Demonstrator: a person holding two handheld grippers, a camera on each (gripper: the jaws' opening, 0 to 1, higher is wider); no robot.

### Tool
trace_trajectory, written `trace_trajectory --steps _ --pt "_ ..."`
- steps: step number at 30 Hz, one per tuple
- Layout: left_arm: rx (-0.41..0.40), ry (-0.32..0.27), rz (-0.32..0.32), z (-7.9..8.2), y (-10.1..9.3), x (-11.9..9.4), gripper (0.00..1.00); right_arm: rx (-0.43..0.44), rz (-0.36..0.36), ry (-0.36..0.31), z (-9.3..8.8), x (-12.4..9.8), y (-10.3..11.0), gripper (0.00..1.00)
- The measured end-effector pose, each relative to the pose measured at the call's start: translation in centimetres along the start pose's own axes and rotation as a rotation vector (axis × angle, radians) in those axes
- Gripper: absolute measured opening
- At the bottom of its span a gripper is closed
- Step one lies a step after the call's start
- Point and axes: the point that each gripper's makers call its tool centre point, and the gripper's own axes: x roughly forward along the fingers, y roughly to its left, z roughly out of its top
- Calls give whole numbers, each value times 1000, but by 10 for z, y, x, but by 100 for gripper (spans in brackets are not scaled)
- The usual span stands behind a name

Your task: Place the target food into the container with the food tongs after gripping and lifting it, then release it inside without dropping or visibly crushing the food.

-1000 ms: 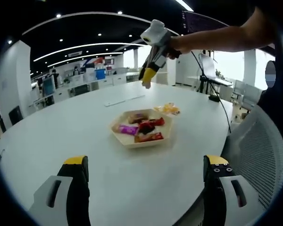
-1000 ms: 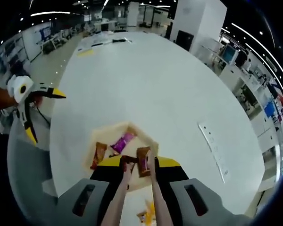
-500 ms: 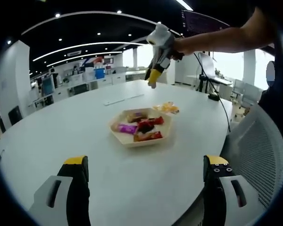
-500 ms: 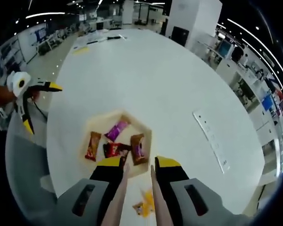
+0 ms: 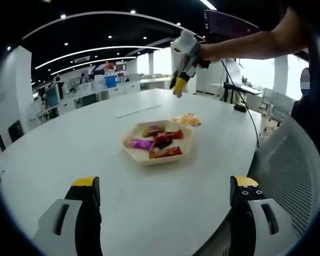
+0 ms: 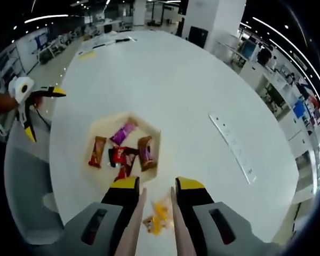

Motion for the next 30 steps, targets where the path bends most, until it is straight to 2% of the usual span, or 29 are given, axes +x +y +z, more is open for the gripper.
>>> trace_trajectory --steps 7,16,20,24,30 --pt "-2 9 -1 -1 -1 1 99 -4 2 7 -12 0 -6 26" --pt "4 29 18 -6 3 1 99 -58 32 -17 -19 4 -14 27" --pt "-23 5 14 -1 2 0 99 -73 45 -32 -21 5 -16 27" --pt "-28 27 16 -7 3 3 99 -115 48 -51 -21 5 -17 27" --pt "-16 43 11 -9 0 3 99 -122 39 -60 -30 6 -20 27"
